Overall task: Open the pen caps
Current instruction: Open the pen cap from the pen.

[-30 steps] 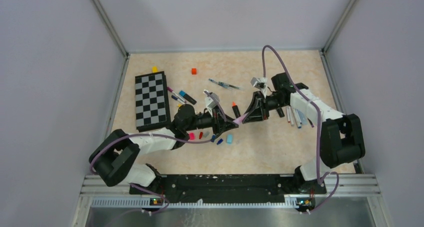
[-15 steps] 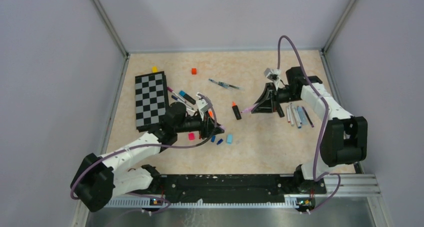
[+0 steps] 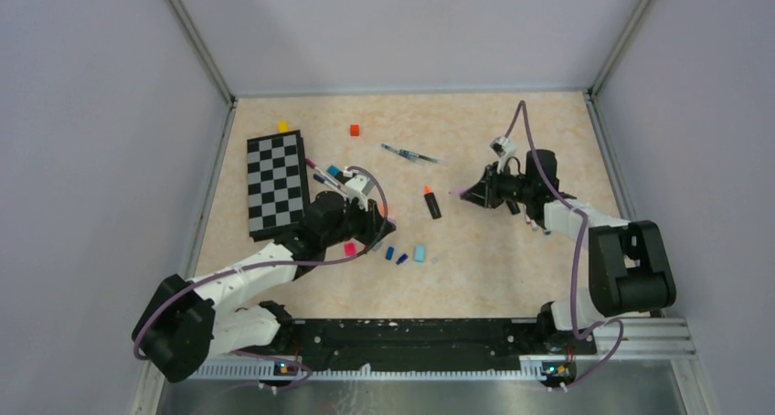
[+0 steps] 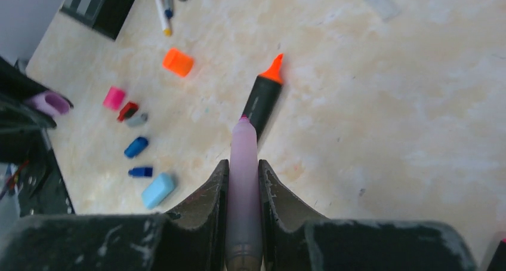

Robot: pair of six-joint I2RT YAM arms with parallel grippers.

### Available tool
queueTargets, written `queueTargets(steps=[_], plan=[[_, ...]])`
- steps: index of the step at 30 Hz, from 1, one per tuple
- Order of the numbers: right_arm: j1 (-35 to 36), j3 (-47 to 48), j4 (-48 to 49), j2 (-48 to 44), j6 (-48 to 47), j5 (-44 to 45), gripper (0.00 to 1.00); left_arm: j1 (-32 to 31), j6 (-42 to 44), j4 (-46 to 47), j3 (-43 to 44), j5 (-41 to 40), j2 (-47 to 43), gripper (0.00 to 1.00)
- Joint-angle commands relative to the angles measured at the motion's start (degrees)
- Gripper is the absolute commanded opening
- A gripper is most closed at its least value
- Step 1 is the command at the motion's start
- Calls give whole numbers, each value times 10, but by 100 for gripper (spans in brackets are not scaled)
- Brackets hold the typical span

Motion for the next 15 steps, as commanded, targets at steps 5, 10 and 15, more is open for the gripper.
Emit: queueTargets(steps=[5, 10, 15], plan=[[43, -3, 244, 64, 187, 184, 5, 3, -44, 2, 35, -42, 31, 0], [65, -3, 271, 81, 214, 226, 10, 2, -47, 6, 23, -58, 18, 0], [66, 16, 272, 126, 242, 244, 18, 3, -51, 7, 21, -61, 17, 0]])
